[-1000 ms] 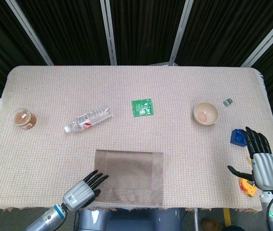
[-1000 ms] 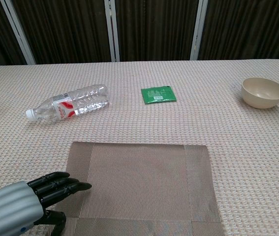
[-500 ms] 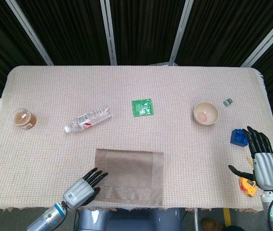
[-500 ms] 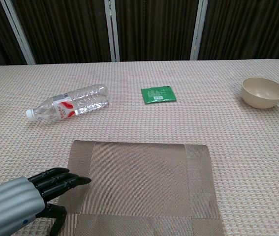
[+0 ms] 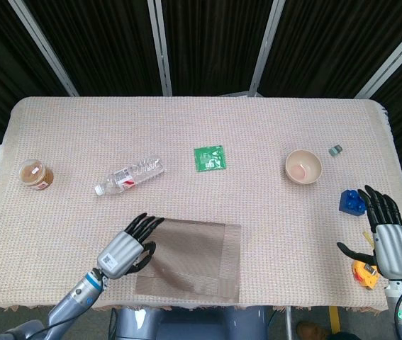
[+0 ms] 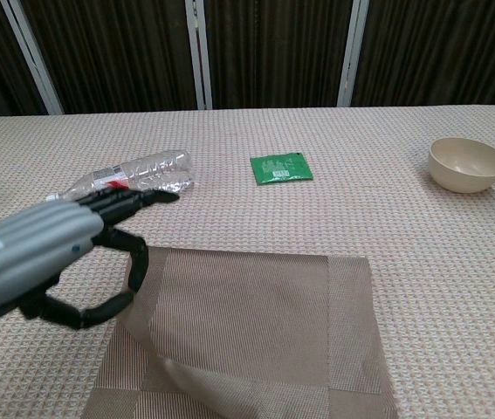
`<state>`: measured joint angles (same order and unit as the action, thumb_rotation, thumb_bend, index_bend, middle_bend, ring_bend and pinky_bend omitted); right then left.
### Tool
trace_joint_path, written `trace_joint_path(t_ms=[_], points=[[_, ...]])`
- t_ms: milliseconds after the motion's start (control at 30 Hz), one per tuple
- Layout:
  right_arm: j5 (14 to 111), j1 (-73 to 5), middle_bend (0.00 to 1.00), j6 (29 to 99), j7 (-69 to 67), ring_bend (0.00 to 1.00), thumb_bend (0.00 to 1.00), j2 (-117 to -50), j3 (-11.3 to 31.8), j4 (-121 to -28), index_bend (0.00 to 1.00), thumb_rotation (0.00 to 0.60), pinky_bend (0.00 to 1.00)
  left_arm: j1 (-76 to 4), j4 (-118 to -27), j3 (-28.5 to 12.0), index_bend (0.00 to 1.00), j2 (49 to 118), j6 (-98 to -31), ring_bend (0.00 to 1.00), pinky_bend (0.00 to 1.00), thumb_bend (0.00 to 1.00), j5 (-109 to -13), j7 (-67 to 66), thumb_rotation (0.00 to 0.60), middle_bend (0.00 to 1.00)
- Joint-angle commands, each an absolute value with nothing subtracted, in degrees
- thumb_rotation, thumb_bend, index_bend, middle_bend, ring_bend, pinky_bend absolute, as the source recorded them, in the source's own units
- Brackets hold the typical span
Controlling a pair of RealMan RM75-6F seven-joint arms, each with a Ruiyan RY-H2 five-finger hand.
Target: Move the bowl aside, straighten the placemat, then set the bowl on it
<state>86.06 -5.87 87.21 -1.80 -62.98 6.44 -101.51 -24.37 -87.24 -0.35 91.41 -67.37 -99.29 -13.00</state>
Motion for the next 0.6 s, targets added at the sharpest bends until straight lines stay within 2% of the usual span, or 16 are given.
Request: trace_joint_path(t_ms=[33,100,233,400,600], points=[[85.85,-5.89,0.00,87.22,-1.75,0.00,0.00,-62.99,6.58,-101.40,0.00,0.600,0.00,-29.14,-92.20,-9.51,0.70,89.55,-62.11,0.00,0.00,0.47,-89.84,-13.04,0.600,0.00],[85.68,-5.91,0.00,87.27,-1.70,0.00,0.00,-62.98,6.75,-101.38,0.00,0.600,0.00,-31.59,-92.30,-14.17,0.70,89.60,-59.77,0.00,0.00,0.47,-84.77,-13.68,0.600,0.00],[85.08,-5.99,0.00,87.21,-1.57,0.00,0.00,-62.96,7.15,-101.23,0.00,0.600,0.00,-35.51,-89.46,-20.62,0.71,91.28,-57.03,0.00,0.00,0.48,-76.81,-13.71,0.600,0.00],[84.34,-6.15,0.00,86.87,-1.04,0.00,0.00,-63.11,7.44,-100.91,0.00,0.600,0.00,-39.46,-83.04,-24.84,0.71,93.50,-55.12,0.00,0.00,0.48,-69.87,-14.96,0.600,0.00],[83.28,-6.27,0.00,86.38,-0.19,0.00,0.00,-63.47,7.65,-100.49,0.00,0.600,0.00,-42.25,-74.43,-27.39,0.71,95.78,-53.56,0.00,0.00,0.48,-63.43,-14.01,0.600,0.00]])
